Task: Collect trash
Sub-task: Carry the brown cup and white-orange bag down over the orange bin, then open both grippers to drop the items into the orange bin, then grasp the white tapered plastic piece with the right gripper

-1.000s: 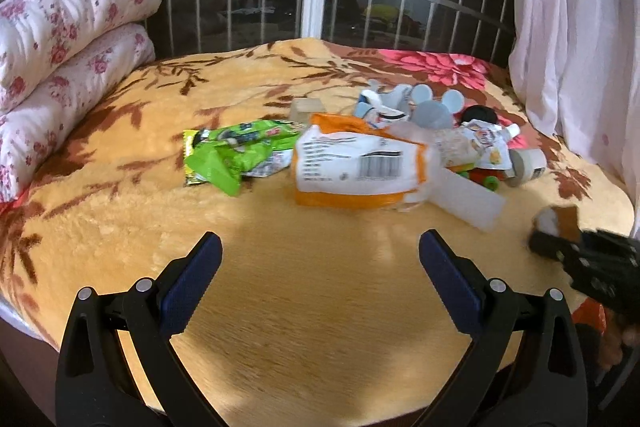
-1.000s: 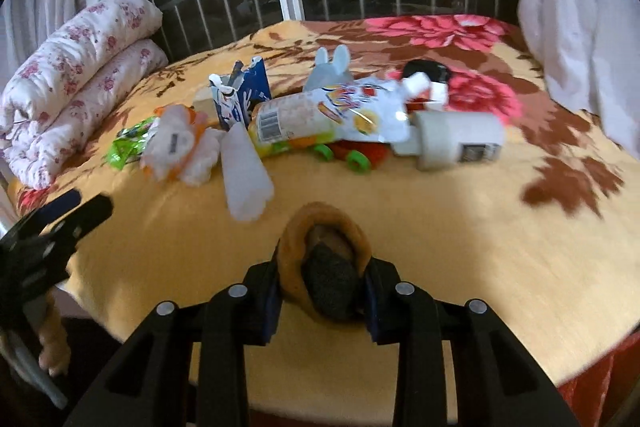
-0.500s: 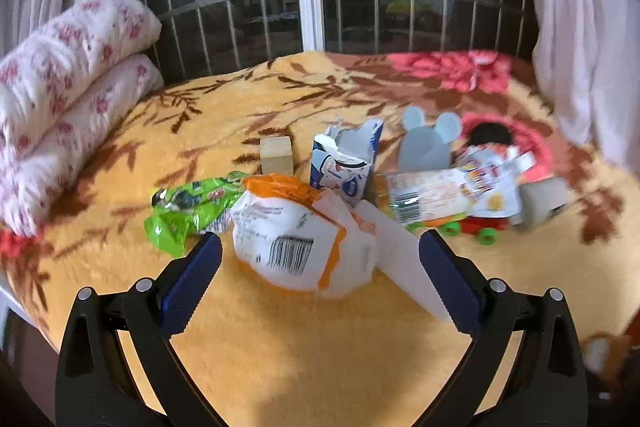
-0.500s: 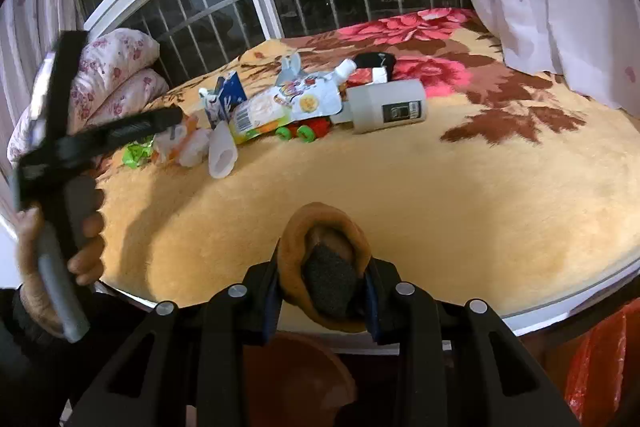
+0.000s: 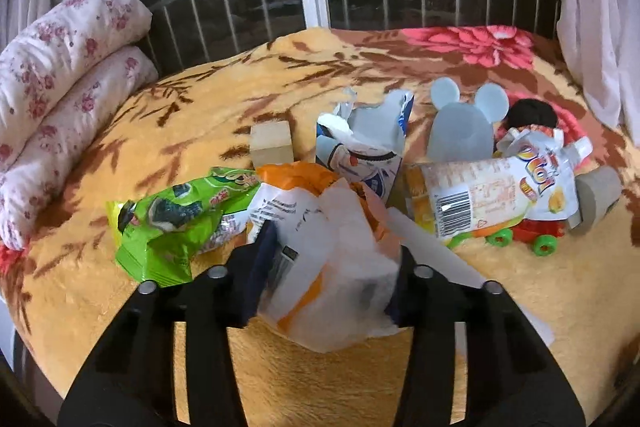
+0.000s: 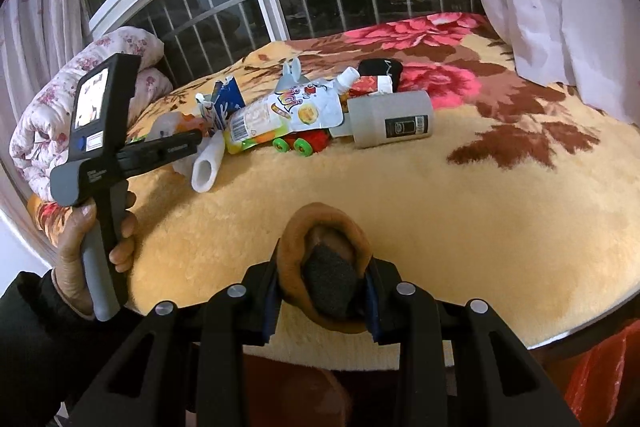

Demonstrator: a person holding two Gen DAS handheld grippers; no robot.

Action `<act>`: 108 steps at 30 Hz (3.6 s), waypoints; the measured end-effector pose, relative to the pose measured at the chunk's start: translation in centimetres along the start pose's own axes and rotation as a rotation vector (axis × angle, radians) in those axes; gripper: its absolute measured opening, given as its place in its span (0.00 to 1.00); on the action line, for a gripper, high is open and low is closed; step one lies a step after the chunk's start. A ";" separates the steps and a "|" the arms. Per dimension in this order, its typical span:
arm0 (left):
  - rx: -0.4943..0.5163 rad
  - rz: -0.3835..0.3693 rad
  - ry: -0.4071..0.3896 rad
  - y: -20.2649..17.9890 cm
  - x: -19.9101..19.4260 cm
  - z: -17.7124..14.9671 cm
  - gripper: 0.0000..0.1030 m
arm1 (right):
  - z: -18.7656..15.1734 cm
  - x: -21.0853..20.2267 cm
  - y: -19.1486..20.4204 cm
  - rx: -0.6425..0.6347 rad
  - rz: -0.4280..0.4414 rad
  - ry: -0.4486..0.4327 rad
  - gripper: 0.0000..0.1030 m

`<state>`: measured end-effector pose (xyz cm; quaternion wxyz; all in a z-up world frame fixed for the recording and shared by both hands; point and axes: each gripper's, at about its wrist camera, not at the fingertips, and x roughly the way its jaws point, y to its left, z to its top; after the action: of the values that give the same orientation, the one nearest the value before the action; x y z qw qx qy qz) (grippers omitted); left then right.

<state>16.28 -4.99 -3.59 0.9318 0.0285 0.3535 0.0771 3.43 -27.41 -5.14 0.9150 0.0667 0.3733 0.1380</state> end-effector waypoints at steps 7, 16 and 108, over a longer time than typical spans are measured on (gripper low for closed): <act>0.010 -0.073 -0.093 0.5 -5.0 0.2 0.30 | 3.1 -2.5 0.7 -0.007 0.001 -0.080 0.32; 0.016 -0.219 -0.227 1.4 -13.7 -0.9 0.28 | 2.6 -5.9 2.1 -0.036 -0.011 -0.124 0.32; 0.020 -0.473 0.141 8.7 -12.3 -17.9 0.77 | 7.2 12.9 10.3 -0.235 0.150 0.203 0.19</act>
<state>-5.73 1.55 -8.02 0.8965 -0.0513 0.4154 -0.1449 15.17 -13.82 -6.29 0.8611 -0.0273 0.4392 0.2547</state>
